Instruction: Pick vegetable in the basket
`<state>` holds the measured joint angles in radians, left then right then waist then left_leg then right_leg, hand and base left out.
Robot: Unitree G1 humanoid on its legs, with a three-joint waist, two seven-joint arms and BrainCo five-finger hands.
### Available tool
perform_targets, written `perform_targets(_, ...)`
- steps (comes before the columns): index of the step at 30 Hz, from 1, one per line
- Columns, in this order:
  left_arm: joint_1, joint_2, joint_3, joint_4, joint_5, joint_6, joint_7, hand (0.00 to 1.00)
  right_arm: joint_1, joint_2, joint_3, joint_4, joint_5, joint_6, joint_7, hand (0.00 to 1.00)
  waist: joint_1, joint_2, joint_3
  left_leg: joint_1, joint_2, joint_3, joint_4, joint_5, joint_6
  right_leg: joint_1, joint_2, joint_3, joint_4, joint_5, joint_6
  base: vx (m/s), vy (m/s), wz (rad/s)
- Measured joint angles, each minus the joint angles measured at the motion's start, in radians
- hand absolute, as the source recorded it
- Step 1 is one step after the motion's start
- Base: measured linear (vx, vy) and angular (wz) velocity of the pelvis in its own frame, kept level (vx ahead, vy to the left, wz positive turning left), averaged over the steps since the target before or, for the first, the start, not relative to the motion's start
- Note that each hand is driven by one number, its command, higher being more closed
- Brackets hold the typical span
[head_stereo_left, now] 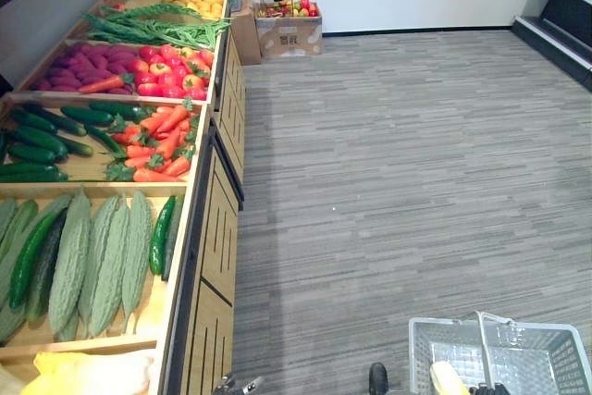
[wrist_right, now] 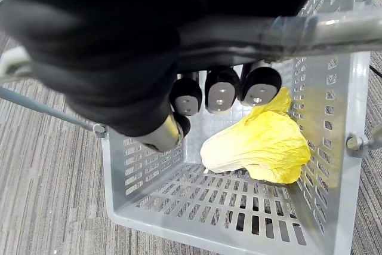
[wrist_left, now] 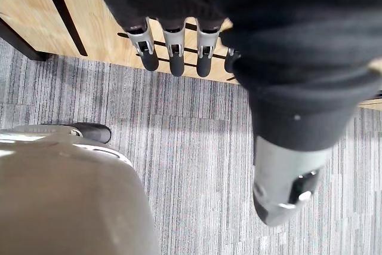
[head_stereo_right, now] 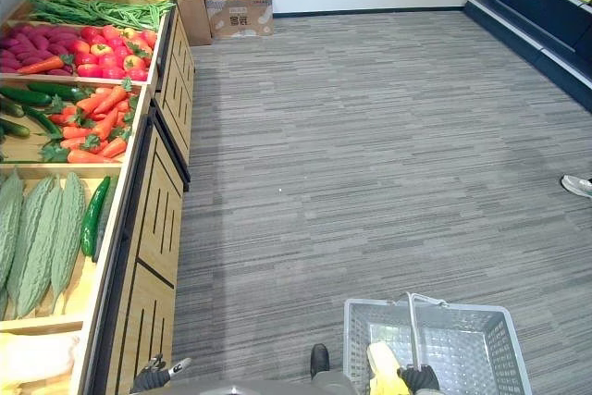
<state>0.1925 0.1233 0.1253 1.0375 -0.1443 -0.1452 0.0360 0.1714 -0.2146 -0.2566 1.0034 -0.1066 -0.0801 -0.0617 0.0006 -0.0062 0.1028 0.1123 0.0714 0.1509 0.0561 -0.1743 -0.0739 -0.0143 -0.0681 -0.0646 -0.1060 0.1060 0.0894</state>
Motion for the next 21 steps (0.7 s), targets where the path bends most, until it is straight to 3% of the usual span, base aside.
perform_targets(10, 0.000, 0.000, 0.000, -0.001, -0.001, 0.000, 0.009, 0.00, -0.014, 0.001, -0.004, 0.034, 0.011, -0.007, -0.002, 1.00, 0.001, -0.003, 0.002, 0.008, 0.010, 0.004, -0.002, 0.000, 0.000, 0.005, -0.002, -0.017, -0.006, -0.004, -0.004, 0.00, -0.002, 0.01)
perform_targets(15, 0.004, 0.000, 0.000, -0.002, -0.001, -0.001, 0.037, 0.00, -0.005, 0.018, -0.014, 0.047, 0.019, -0.024, -0.002, 1.00, 0.002, 0.004, 0.006, 0.032, 0.046, 0.008, -0.003, -0.006, -0.014, 0.036, 0.004, -0.150, 0.004, -0.032, -0.033, 0.03, -0.055, 0.03)
perform_targets(18, 0.006, 0.000, 0.009, -0.002, -0.001, 0.000, 0.042, 0.00, -0.013, 0.018, -0.044, 0.064, 0.020, -0.041, -0.002, 1.00, 0.001, 0.024, 0.014, 0.048, 0.088, 0.034, 0.006, -0.016, -0.043, -0.013, 0.021, -0.167, 0.141, -0.108, -0.053, 0.05, -0.101, -0.18)
perform_targets(20, 0.000, 0.007, 0.051, -0.003, -0.010, 0.002, 0.049, 0.00, -0.012, 0.021, -0.051, 0.072, 0.031, -0.054, 0.000, 1.00, -0.002, 0.019, 0.022, 0.044, 0.120, 0.059, 0.070, -0.056, -0.094, -0.093, 0.005, -0.204, 0.355, -0.245, -0.065, 0.04, -0.137, -0.18)
perform_targets(21, -0.002, 0.009, 0.063, -0.003, -0.010, 0.003, 0.051, 0.00, -0.009, 0.022, -0.049, 0.072, 0.031, -0.056, 0.001, 1.00, -0.003, 0.026, 0.024, 0.033, 0.132, 0.065, 0.097, -0.075, -0.106, -0.107, 0.001, -0.216, 0.402, -0.274, -0.070, 0.05, -0.182, -0.20)
